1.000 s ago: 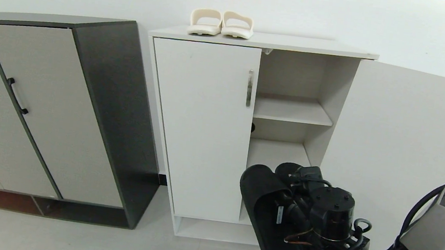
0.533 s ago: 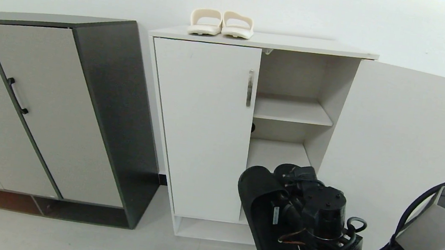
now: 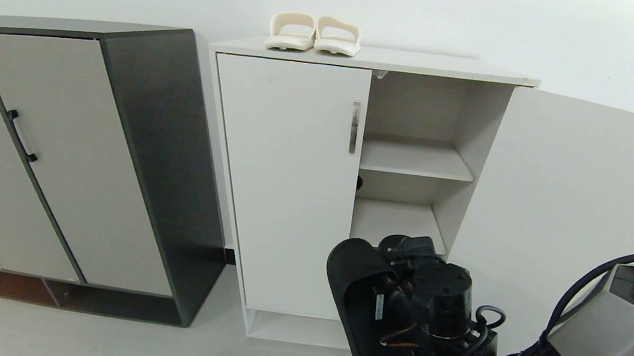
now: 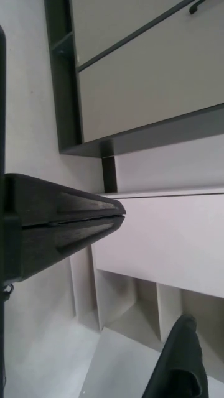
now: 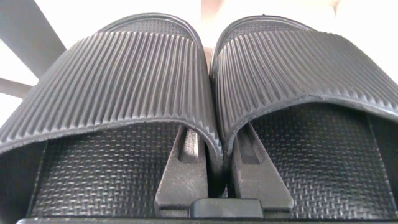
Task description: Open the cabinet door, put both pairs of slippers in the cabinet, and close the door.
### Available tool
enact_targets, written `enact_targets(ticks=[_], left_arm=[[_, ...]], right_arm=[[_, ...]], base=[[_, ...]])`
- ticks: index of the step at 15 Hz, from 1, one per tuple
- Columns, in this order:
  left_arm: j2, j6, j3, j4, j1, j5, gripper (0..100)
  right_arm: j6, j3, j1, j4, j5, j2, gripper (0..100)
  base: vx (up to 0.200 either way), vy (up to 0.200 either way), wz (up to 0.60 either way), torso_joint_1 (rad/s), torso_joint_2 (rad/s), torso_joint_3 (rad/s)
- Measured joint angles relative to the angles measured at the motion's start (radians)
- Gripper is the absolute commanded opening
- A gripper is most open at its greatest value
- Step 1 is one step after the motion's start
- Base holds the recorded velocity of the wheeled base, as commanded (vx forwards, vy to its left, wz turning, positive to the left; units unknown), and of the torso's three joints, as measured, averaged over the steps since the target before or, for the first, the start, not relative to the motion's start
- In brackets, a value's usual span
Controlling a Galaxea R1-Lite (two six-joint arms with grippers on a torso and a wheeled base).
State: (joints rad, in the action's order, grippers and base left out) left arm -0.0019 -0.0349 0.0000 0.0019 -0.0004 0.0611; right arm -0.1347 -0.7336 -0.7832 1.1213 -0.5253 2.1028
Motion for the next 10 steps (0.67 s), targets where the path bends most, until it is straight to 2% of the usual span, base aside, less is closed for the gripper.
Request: enact_targets(ticks=[2, 10], left_arm=[[0.0, 0.0, 0.0, -0.001, 0.001, 0.001, 0], [0.0, 0.004, 0.0, 0.0, 0.0, -0.001, 0]], right_arm=[[-0.002, -0.003, 0.0, -0.001, -0.001, 0.01, 0], [-0.031, -0.014, 0.002, 0.004, -0.002, 0.048, 0]], base=[[0.0, -0.2, 0.0, 0.005, 0.0, 0.002], [0.0, 0.0, 0.0, 0.0, 0.0, 0.0]])
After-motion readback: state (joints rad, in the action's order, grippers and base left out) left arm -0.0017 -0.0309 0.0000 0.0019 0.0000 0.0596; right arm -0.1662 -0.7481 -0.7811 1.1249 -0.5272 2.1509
